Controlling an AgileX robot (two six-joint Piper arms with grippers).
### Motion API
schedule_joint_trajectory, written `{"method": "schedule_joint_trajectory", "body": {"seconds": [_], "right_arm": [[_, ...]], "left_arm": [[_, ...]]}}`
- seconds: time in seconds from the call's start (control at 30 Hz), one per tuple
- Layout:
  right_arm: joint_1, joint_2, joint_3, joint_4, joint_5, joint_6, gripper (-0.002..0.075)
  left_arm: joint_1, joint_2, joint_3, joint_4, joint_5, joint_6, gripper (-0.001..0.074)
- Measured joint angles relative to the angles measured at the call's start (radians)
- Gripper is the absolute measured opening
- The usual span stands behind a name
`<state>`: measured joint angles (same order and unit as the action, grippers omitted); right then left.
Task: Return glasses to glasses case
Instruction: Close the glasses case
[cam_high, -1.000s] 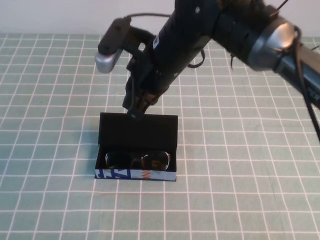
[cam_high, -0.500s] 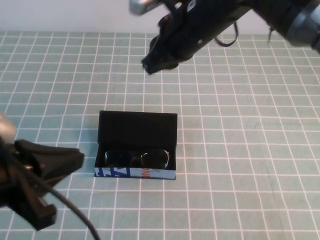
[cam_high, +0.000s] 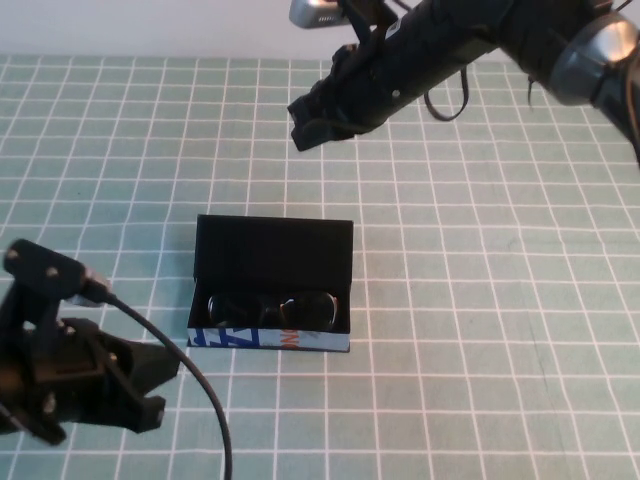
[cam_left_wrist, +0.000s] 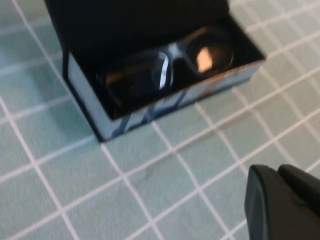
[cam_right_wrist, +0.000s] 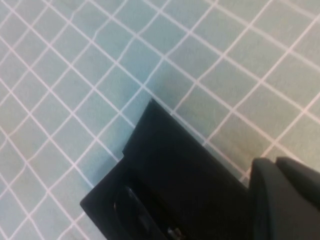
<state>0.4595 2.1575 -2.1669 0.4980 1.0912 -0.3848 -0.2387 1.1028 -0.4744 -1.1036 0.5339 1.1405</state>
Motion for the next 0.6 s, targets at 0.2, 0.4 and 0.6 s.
{"method": "schedule_joint_trajectory", "body": {"seconds": [0.2,0.4,0.6], "right_arm": [[0.000,0.040,0.000,0.018,0.000,-0.034,-0.0011],[0.000,0.040,0.000,0.025,0.000,-0.052,-0.0011],[0.000,0.040,0.000,0.026,-0.003,-0.054,-0.0011]], "left_arm": [[0.000,0.082,-0.025,0.007,0.012,0.060,0.0001],[-0.010,0.076,-0.237,0.309,0.345,0.235,0.0002],[-0.113,0.096,-0.378,0.684,0.542,-0.016,0.0002]]}}
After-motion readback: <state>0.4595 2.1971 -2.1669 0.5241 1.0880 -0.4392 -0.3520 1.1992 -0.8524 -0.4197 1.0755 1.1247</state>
